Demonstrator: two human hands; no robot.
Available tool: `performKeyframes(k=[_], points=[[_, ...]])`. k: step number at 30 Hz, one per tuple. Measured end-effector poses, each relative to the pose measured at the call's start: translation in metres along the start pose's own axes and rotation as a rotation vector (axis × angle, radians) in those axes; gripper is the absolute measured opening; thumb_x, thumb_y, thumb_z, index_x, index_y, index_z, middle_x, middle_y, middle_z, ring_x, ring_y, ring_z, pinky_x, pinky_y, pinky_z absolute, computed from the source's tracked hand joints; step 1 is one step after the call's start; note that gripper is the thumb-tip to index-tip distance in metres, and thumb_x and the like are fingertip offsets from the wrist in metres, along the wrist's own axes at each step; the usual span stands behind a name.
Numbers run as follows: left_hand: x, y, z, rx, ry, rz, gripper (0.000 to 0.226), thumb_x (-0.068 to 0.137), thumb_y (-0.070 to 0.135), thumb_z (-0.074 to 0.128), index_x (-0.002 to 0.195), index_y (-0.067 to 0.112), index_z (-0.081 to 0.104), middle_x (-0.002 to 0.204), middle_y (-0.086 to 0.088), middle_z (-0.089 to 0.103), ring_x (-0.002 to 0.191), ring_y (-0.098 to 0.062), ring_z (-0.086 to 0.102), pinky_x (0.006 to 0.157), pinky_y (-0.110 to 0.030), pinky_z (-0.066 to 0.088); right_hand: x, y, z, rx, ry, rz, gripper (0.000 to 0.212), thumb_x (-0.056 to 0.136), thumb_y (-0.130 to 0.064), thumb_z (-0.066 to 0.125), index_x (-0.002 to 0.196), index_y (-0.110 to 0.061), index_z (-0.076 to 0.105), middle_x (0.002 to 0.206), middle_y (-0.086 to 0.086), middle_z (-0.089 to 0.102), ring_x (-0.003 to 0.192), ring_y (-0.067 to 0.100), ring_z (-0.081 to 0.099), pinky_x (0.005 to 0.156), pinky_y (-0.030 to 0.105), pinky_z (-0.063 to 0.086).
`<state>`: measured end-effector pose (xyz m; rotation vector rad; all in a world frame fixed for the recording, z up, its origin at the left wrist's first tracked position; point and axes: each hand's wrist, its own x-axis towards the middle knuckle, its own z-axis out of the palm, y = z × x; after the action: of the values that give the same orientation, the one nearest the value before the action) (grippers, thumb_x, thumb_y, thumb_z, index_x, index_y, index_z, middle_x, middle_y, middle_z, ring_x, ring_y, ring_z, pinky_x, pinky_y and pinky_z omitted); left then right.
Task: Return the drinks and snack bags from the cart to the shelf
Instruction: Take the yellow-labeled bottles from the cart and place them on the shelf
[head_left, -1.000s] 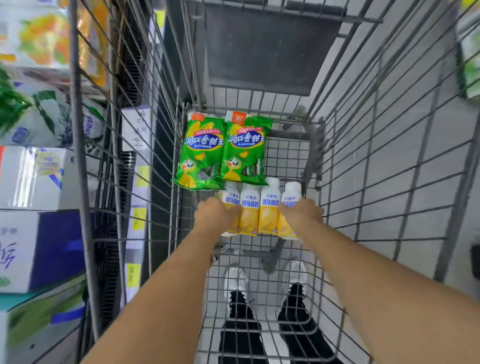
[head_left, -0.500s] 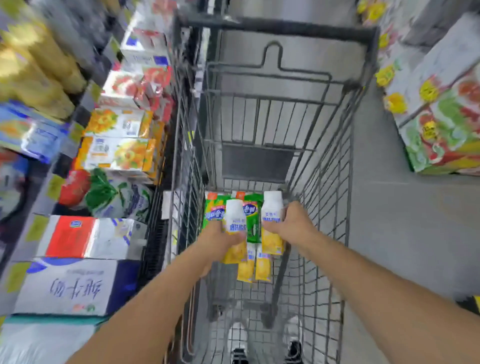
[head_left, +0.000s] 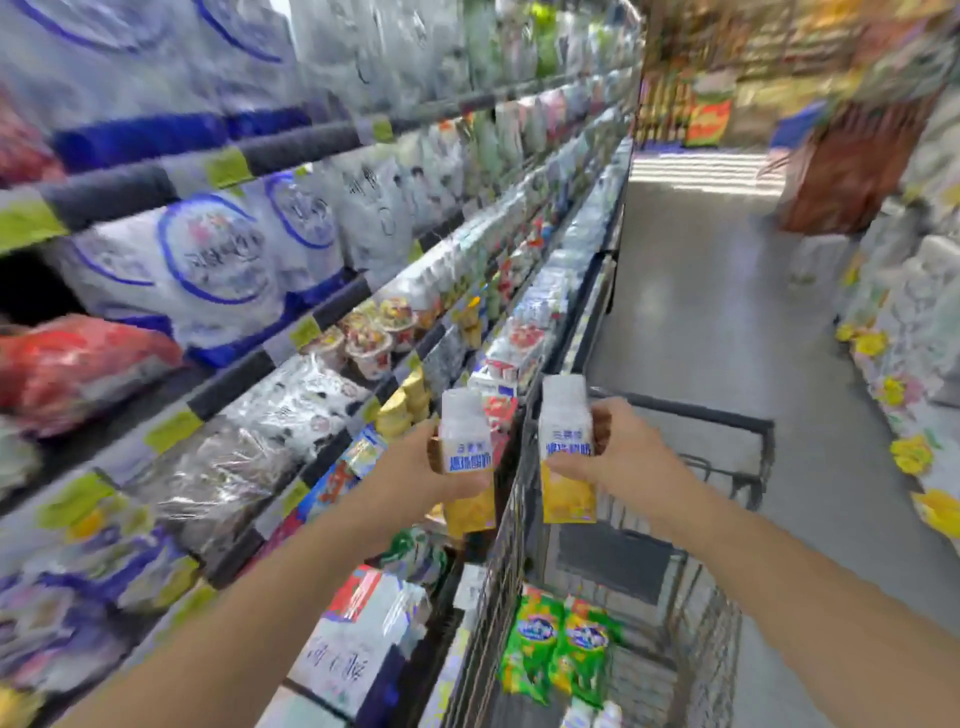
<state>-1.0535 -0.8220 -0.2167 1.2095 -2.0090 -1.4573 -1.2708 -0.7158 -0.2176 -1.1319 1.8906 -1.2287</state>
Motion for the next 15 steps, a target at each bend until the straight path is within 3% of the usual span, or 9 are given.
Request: performKeyframes(k=[2, 5, 8, 11, 13, 15], points=[[-0.04, 0.019, -0.015, -0.025, 0.092, 0.023, 0.045, 0.074, 0.012, 0.087, 0.112, 0.019, 0.065, 0.098, -0.001, 0.077, 0.086, -0.014, 0.073, 0.08, -0.032, 0.059, -0.018, -0.031, -0.002, 0.021, -0.071, -0.091, 0.049, 0.066, -0.02, 0.091, 0.093, -0.029, 0.051, 0.097, -0.007, 0.069, 0.089, 0.014, 0.068, 0.09, 0.047, 0.056], [-0.106, 0.033, -0.024, -0.095, 0.207, 0.045, 0.037, 0.078, 0.002, 0.081, 0.106, 0.018, 0.064, 0.083, 0.005, 0.075, 0.065, 0.001, 0.068, 0.054, -0.011, 0.049, -0.048, -0.064, 0.004, 0.023, -0.168, -0.208, 0.049, 0.065, -0.022, 0.092, 0.095, -0.028, 0.054, 0.097, -0.005, 0.071, 0.089, 0.015, 0.07, 0.088, 0.047, 0.057], [-0.171, 0.031, -0.031, -0.095, 0.332, 0.031, 0.039, 0.076, 0.004, 0.083, 0.103, 0.026, 0.065, 0.085, 0.01, 0.078, 0.076, 0.0, 0.072, 0.061, -0.014, 0.053, -0.082, -0.091, 0.022, 0.018, -0.302, -0.286, 0.05, 0.066, -0.026, 0.091, 0.1, -0.029, 0.054, 0.099, -0.007, 0.069, 0.091, 0.012, 0.068, 0.085, 0.04, 0.057], [-0.242, 0.018, -0.04, -0.119, 0.484, -0.037, 0.051, 0.073, 0.01, 0.087, 0.116, 0.022, 0.063, 0.103, 0.002, 0.077, 0.098, -0.017, 0.073, 0.081, -0.033, 0.059, -0.12, -0.111, 0.059, 0.035, -0.463, -0.355, 0.054, 0.066, -0.025, 0.091, 0.108, -0.022, 0.057, 0.099, -0.006, 0.071, 0.089, 0.009, 0.068, 0.083, 0.033, 0.056], [-0.298, 0.008, -0.049, -0.109, 0.571, -0.086, 0.061, 0.07, 0.018, 0.09, 0.122, 0.023, 0.061, 0.109, 0.002, 0.076, 0.103, -0.019, 0.071, 0.088, -0.038, 0.058, -0.153, -0.126, 0.09, 0.052, -0.573, -0.402, 0.057, 0.064, -0.026, 0.092, 0.109, -0.021, 0.058, 0.101, -0.004, 0.071, 0.092, 0.011, 0.069, 0.083, 0.033, 0.056], [-0.356, 0.001, -0.06, -0.094, 0.668, -0.124, 0.068, 0.065, 0.025, 0.092, 0.124, 0.026, 0.06, 0.111, 0.003, 0.075, 0.105, -0.018, 0.071, 0.091, -0.04, 0.057, -0.191, -0.143, 0.122, 0.068, -0.695, -0.443, 0.055, 0.065, -0.026, 0.091, 0.108, -0.024, 0.057, 0.102, -0.006, 0.071, 0.09, 0.006, 0.068, 0.076, 0.021, 0.056]])
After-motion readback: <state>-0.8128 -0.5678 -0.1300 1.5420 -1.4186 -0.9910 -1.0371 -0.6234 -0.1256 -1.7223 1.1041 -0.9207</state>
